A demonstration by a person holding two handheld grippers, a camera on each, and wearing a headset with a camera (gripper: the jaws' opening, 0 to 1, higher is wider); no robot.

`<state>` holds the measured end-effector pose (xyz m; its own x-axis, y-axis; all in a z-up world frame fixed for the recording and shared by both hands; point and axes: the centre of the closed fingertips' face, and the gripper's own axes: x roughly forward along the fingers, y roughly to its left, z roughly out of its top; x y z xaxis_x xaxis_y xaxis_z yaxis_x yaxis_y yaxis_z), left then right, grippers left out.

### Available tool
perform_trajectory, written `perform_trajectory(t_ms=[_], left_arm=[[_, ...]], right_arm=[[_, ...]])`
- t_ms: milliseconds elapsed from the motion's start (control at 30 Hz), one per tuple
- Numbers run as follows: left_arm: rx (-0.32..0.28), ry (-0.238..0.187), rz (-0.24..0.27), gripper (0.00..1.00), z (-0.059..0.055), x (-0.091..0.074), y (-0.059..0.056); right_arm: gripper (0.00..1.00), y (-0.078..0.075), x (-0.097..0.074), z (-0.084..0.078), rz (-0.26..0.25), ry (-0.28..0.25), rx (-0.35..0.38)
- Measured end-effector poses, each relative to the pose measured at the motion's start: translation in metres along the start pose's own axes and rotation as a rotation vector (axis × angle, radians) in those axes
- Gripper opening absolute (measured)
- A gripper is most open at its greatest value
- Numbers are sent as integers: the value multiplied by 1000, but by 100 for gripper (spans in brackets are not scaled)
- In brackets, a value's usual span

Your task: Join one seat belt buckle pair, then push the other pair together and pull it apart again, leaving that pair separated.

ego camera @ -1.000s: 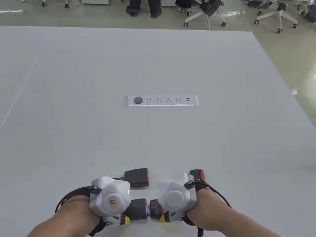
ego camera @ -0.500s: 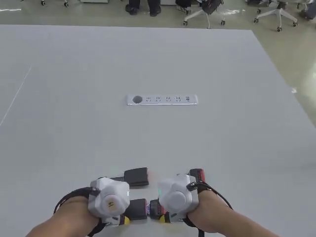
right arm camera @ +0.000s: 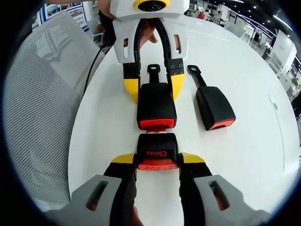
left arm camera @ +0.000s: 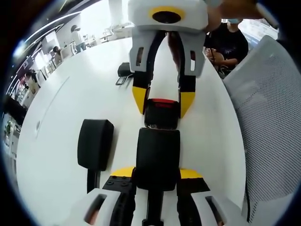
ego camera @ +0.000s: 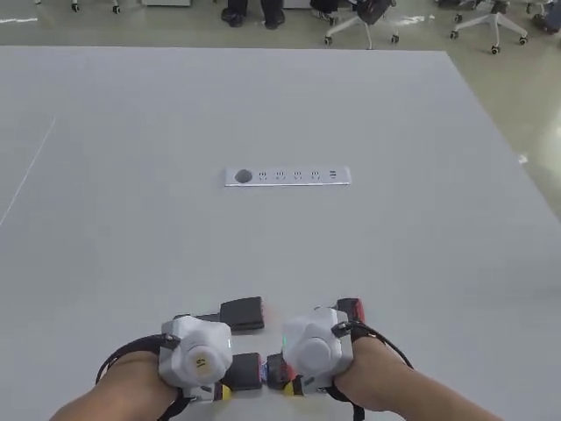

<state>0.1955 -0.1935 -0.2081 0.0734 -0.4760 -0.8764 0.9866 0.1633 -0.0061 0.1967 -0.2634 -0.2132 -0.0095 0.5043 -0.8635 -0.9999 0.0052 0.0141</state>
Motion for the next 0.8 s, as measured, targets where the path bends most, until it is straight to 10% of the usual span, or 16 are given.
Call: perform_trajectory(t_ms=[700,800], left_arm=[[-19,-34,36,42,5,-23,2],[-31,-88,70,42,22,-38,8]], right_arm=[[37,6,-16,-6,-1,-44,2],[37,7,-23,-8,-4,-45,-6]])
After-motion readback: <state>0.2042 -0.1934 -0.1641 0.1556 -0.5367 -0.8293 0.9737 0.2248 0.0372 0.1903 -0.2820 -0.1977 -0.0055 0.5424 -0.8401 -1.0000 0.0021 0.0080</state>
